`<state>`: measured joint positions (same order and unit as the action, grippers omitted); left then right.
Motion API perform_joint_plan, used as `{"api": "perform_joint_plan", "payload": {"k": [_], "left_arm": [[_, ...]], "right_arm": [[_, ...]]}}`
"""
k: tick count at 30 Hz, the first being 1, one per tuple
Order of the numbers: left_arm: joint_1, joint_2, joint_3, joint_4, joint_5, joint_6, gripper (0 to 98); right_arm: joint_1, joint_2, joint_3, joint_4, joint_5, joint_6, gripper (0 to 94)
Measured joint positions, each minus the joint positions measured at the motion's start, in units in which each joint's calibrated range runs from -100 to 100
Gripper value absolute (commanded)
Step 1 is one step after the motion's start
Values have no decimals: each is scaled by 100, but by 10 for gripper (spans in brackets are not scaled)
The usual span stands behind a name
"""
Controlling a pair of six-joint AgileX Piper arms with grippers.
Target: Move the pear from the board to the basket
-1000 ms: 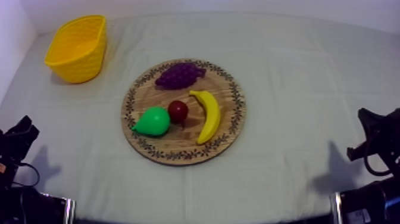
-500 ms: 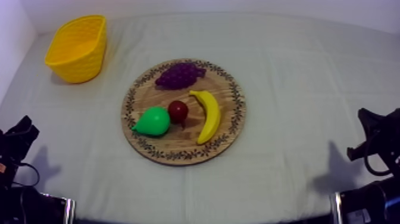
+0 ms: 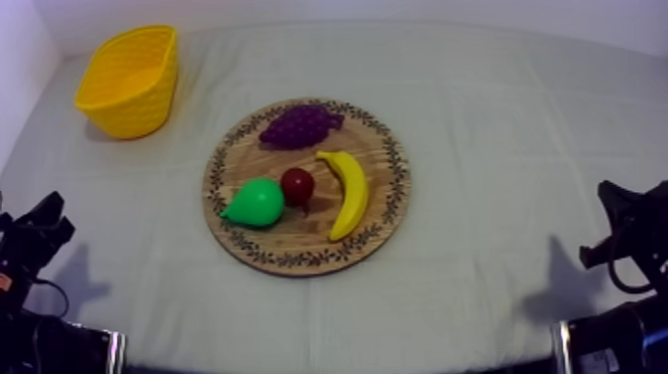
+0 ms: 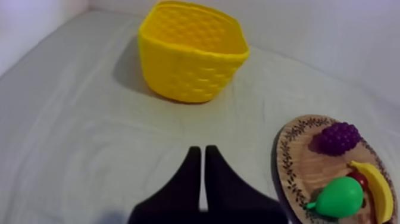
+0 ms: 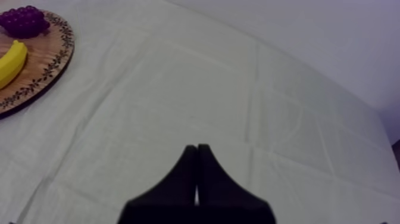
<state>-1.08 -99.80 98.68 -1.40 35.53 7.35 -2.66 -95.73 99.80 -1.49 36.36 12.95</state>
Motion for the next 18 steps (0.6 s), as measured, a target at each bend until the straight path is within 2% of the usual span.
{"api": "perform_joint_plan", "payload": {"k": [2,5,11,13,18], "left_arm": [[159,15,-13,70,0,-86,0],[393,166,-55,276,-10,-239,0],[746,967,-357,888,4,-701,0],[844,1349,-547,1025,109,-856,0],[1160,2230,-1120,1100,580,-996,0]], "right_arm": [[0,0,0,0,0,0,4],[0,0,0,0,0,3,4],[0,0,0,0,0,7,4],[0,0,0,0,0,7,4],[0,0,0,0,0,7,4]]}}
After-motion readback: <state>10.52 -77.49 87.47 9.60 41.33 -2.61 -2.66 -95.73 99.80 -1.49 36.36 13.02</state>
